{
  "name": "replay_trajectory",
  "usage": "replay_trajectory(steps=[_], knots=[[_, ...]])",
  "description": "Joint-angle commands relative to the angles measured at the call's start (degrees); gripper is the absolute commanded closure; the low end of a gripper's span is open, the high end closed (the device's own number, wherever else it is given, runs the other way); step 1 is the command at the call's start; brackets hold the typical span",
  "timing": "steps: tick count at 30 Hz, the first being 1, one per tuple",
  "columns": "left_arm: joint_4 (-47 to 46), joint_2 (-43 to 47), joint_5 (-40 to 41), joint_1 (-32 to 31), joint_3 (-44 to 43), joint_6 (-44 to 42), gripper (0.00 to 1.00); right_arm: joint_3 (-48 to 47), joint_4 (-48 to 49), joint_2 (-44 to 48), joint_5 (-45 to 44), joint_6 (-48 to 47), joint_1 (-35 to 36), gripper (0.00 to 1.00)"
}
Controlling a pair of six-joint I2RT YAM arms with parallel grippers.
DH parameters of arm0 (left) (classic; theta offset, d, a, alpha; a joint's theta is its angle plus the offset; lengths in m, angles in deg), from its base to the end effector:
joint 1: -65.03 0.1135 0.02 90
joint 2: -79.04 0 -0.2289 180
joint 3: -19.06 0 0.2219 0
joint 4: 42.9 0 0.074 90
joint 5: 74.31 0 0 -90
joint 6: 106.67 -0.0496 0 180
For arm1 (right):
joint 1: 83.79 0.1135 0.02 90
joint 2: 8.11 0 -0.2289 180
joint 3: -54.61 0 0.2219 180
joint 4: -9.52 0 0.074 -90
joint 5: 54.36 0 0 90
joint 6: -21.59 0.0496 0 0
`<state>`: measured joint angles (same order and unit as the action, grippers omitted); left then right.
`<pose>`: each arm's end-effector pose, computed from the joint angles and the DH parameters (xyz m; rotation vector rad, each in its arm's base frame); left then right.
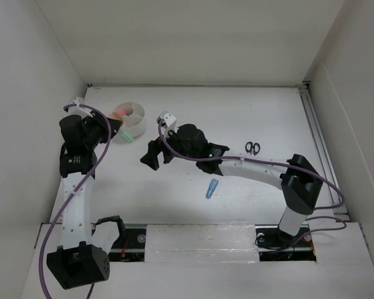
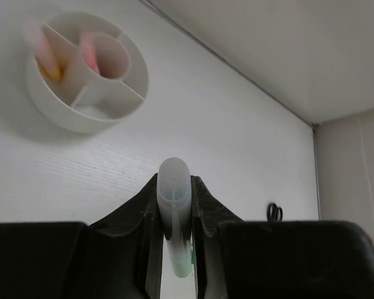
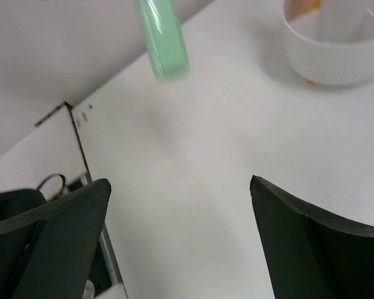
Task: Sort the stationery into containers
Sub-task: Pick up the pen from the center of the board, then place the pen in the storage box.
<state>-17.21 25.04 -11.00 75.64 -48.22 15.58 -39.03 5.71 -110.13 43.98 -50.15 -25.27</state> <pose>0.2174 0.0181 0.3242 -0.3351 1.7847 -0.6848 0.2067 0.3513 0.2791 -0.7645 1.7583 1.0687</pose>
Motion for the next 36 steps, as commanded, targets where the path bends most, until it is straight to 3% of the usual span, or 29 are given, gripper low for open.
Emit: replay_trajectory(steps=[1,6,10,15,22,27,36], knots=[[-1.9,1.08,15.08,0.9,-5.18,1.85,1.0,6.39,2.53,7.6,-2.71,-1.21,-2.1,0.0],[-4.11,-5.4,28.78,0.9,-15.0,0.1,1.0,15.45,1.49,17.01,-5.16,-2.62,-3.5,0.0],[-8.76,-13.22,34.07,0.9,-18.18,-3.94,1.0,21.08,0.34,25.71,-5.7,-3.67,-4.03,0.0],[-14.9,-22.62,31.79,0.9,-19.86,-7.03,1.0,26.53,-3.69,36.69,-5.7,-4.9,-4.03,0.0],[-21.41,-23.79,33.39,0.9,-15.03,-6.23,1.0,30.84,-7.92,47.68,-7.28,-6.66,-4.03,0.0],[-30.81,-22.91,29.07,0.9,-7.05,-7.38,1.0,32.07,-9.59,49.72,-5.36,-7.71,-6.22,0.0],[-35.83,-26.95,25.56,0.9,-5.8,-7.99,1.0,32.07,-10.82,51.39,-1.83,-10.0,-8.6,0.0]])
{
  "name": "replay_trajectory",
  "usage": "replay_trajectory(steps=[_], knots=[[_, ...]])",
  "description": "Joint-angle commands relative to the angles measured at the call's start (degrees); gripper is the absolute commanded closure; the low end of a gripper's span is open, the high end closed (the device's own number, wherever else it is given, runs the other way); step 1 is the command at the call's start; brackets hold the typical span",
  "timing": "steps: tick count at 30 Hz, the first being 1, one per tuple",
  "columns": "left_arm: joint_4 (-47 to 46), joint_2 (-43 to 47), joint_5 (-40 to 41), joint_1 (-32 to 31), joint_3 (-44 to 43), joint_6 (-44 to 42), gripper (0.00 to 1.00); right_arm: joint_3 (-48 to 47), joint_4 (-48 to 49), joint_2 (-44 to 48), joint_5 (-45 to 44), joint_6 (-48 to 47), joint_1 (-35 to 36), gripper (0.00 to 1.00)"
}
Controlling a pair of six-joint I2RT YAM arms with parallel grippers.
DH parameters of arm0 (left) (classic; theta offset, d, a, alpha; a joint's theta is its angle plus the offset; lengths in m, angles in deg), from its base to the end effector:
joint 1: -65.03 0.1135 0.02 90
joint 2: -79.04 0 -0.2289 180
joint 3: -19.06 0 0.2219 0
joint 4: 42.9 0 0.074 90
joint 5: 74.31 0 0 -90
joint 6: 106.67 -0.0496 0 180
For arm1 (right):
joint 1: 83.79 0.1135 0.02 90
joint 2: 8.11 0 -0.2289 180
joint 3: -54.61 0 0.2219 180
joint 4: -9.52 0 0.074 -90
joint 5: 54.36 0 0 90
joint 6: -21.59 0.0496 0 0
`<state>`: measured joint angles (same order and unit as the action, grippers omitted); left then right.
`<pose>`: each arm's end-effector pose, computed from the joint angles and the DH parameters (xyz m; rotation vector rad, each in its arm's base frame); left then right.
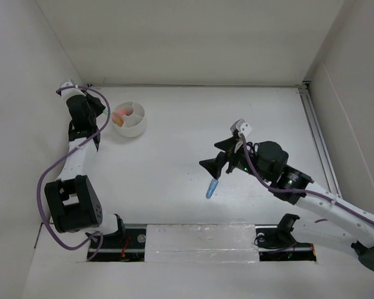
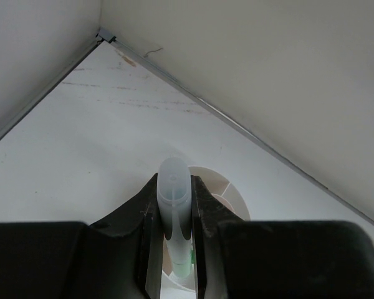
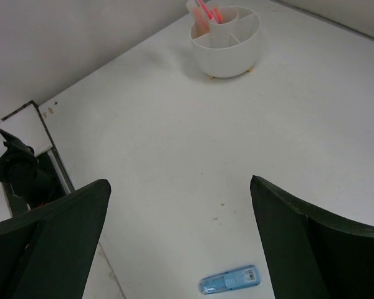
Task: Sort the stationery into containers
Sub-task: Place the pen in the storage box.
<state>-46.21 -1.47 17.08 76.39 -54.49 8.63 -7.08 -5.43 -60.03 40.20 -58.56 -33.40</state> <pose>0.3192 0.0654 0.3045 -0.5325 1.5480 -0.1667 0.1375 0.1723 0.3202 -0.6595 1.6038 0.8541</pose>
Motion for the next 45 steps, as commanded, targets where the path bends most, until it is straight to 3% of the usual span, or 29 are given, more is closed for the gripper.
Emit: replay_trajectory(steps=[1,11,45], knots=[[-8.75,-0.44,-2.53,0.16,1.08,-1.65,1.0,0.12,0.32,1.91,1.95,-1.58,-0.99,0.0],[-11.14,-5.7,-5.6,0.16,-1.19,-5.52,1.0,0.65,0.32,2.97,4.23,-2.64,-1.52,0.0],[-13.95,-12.92,-8.24,0.16,-3.48,-6.58,1.0,1.17,0.32,4.54,6.87,-4.31,-1.52,0.0]])
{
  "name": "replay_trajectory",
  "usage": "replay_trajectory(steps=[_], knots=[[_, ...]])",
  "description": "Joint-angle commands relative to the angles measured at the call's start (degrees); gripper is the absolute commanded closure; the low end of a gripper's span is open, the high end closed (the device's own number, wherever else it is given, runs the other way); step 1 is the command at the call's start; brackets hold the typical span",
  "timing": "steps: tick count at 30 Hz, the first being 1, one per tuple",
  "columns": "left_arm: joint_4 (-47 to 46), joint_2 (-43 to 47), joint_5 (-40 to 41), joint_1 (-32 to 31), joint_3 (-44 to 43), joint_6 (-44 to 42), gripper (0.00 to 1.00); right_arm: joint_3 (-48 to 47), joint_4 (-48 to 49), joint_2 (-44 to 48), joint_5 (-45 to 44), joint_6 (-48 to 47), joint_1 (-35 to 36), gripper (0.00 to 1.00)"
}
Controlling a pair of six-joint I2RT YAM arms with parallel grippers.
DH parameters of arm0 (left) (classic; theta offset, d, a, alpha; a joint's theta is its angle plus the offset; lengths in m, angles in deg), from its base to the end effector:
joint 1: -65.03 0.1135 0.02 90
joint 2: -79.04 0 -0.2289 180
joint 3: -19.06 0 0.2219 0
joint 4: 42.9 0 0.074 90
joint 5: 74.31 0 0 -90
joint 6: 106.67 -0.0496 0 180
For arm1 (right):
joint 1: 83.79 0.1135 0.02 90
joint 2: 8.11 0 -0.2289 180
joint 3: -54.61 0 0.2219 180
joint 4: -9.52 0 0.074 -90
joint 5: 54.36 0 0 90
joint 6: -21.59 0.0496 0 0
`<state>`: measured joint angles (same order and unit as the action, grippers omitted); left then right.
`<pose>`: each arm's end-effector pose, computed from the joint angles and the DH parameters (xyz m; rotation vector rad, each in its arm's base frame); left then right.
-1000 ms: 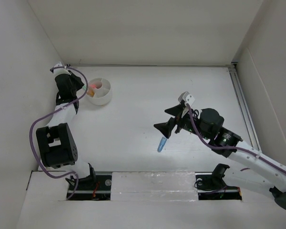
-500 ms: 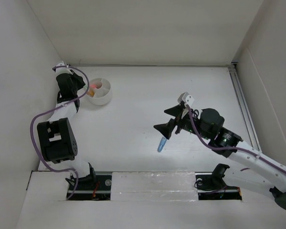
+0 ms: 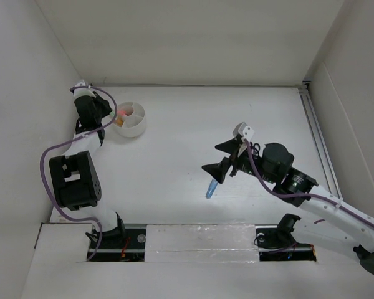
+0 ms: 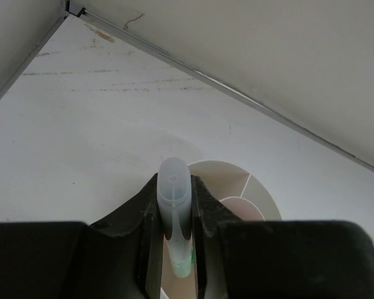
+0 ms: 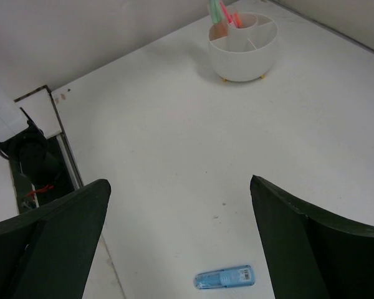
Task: Sort the stationery into containers
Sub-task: Place the pen in the storage box.
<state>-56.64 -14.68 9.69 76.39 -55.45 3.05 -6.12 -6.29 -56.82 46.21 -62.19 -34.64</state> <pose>0.3610 0.0672 0.2571 -0.3702 1.6279 -0.1976 0.1295 0.1637 0.3236 -0.7615 1.5332 0.8813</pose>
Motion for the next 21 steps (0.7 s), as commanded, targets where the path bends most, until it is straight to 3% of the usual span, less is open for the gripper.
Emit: replay_trajectory(steps=[1,21], knots=[[-3.53,0.28,-0.86,0.16,-2.52,-1.01,1.0,0.21,1.17,1.34,0.86,-0.68,-0.28,0.0],[-3.53,-1.47,-0.86,0.16,-1.99,-1.53,0.99,1.26,1.17,1.34,1.39,-1.21,-0.28,0.0]])
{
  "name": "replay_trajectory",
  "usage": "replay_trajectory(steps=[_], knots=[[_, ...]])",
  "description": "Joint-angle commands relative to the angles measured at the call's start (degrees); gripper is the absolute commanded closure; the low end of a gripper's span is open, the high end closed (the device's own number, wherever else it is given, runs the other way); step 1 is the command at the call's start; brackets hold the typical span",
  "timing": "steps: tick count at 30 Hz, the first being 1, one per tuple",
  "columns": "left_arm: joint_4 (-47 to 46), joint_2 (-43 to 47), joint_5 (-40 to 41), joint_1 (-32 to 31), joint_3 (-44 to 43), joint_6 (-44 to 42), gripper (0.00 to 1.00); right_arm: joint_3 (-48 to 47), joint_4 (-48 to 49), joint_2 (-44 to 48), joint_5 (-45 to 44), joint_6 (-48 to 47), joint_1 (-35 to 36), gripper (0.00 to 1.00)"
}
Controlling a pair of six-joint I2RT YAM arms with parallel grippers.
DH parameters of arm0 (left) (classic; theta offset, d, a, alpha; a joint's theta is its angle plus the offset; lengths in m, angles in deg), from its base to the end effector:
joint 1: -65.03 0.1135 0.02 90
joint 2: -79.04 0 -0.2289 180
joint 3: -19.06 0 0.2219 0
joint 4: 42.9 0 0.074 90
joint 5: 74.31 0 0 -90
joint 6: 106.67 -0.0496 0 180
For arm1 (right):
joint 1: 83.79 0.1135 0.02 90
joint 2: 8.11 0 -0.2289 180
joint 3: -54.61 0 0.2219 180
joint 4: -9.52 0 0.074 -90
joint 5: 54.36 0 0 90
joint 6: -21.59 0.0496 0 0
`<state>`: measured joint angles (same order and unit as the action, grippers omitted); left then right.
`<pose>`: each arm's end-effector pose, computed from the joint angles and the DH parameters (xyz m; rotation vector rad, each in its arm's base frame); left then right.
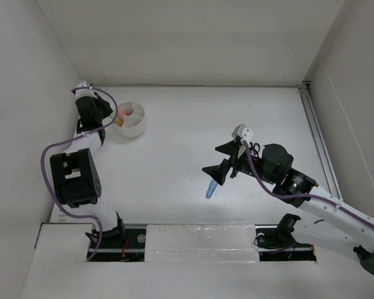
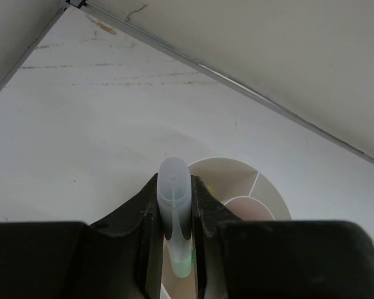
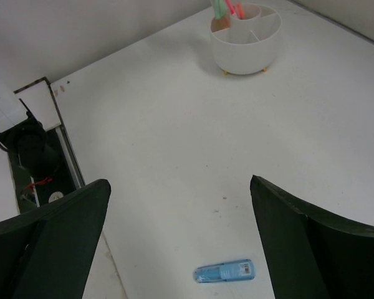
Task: Sort the stationery into containers
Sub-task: Place the pen in the storage box.
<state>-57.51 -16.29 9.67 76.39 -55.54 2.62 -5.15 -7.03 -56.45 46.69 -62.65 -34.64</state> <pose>0.3652 0.0681 0.2497 -0.3672 1.6400 -0.1924 0.1286 0.1632 0.3175 -0.7813 1.5502 0.8773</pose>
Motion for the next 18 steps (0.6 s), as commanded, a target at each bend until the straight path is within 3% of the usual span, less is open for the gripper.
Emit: replay_trajectory(steps=[1,6,12,18], knots=[[-2.65,0.14,-0.83,0.16,-1.9,-1.1,0.96,0.3,1.92,1.49,0.9,-0.75,-0.28,0.0],[-2.65,-0.38,-0.31,-0.37,-1.9,-1.62,0.95,0.3,1.92,1.49,0.9,-0.75,-0.28,0.0],[-2.65,-0.38,0.31,-1.42,-1.9,-1.62,0.87,0.3,1.92,1.49,0.9,-0.75,-0.28,0.0],[-2.04,-0.38,1.63,-2.48,-1.9,-2.68,0.87,0.3,1.92,1.49,0.9,-0.75,-0.28,0.0]])
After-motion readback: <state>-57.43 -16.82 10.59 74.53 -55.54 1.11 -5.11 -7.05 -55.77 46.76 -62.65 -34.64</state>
